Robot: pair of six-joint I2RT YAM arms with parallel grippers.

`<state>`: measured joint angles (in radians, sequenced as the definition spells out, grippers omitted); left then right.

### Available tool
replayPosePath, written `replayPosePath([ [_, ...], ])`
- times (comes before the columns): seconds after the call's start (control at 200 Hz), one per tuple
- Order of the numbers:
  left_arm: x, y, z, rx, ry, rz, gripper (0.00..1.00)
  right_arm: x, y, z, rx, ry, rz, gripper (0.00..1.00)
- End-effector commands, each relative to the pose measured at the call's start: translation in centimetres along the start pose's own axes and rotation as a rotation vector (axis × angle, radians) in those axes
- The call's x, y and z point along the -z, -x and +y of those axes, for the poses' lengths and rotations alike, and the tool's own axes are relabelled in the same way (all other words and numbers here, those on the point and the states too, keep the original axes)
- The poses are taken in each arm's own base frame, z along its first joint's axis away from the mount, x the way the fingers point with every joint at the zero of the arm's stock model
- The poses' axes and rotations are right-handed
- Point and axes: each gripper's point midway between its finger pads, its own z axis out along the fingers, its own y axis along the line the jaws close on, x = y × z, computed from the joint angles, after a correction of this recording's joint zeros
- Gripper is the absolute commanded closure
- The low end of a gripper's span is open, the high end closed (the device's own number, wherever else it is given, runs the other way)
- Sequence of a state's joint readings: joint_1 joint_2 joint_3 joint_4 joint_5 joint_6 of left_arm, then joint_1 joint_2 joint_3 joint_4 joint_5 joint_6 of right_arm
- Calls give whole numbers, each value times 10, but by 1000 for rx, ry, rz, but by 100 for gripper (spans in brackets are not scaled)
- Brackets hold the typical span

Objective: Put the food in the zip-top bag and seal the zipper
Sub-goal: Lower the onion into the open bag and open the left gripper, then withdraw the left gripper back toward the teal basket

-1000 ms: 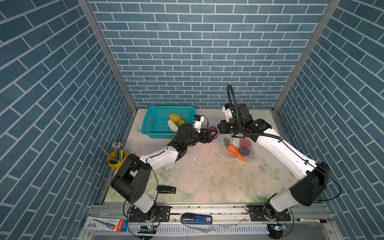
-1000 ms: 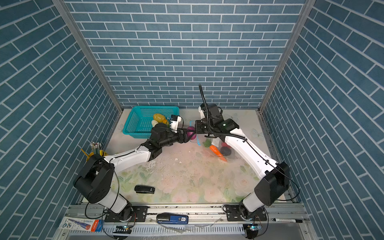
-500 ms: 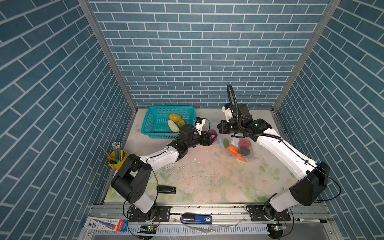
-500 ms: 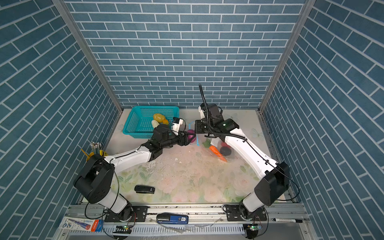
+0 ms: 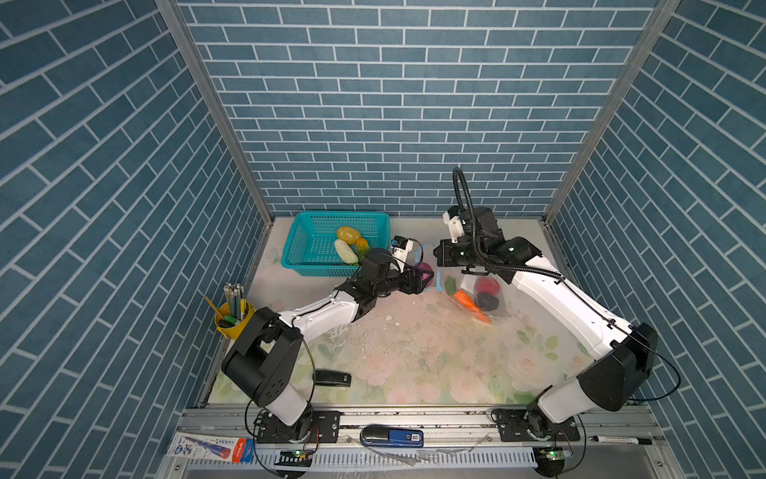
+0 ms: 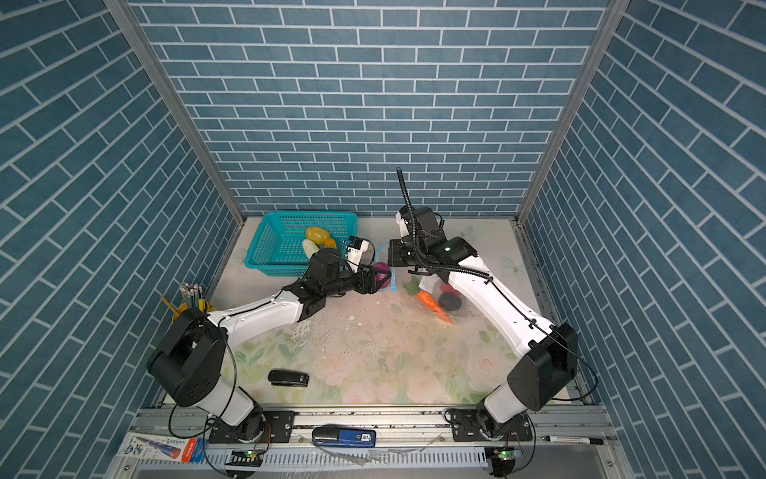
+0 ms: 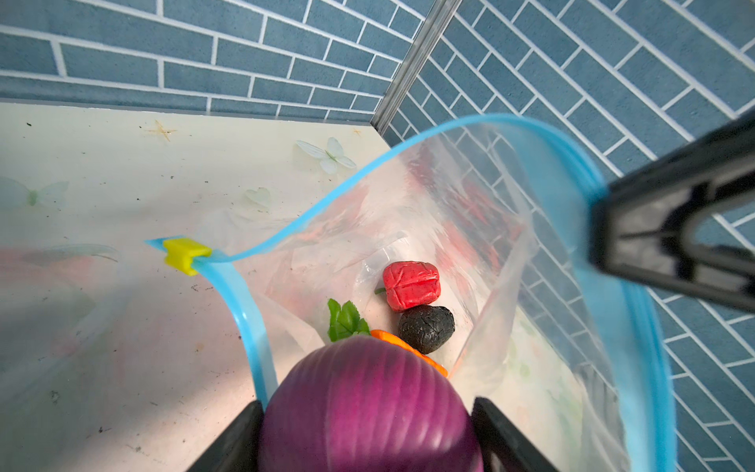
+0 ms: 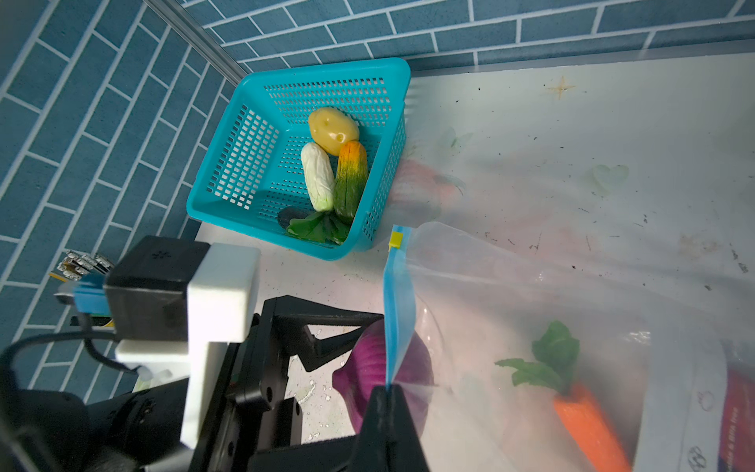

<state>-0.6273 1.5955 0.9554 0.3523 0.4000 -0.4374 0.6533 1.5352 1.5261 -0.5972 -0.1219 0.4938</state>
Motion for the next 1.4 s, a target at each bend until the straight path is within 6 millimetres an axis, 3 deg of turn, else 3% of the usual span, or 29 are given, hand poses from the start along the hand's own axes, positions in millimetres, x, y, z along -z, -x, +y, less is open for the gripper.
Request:
replayPosePath([
  [0.0, 2, 11, -8, -31, -2, -21, 32, 4, 5, 5, -17, 24, -24, 100],
  [0.63, 2, 11, -8, -34, 25, -2, 15, 3, 4, 5, -19, 25, -21, 100],
  [1.395, 4, 11, -7, -41, 30, -7, 12, 3, 4, 4, -19, 24, -21, 100],
])
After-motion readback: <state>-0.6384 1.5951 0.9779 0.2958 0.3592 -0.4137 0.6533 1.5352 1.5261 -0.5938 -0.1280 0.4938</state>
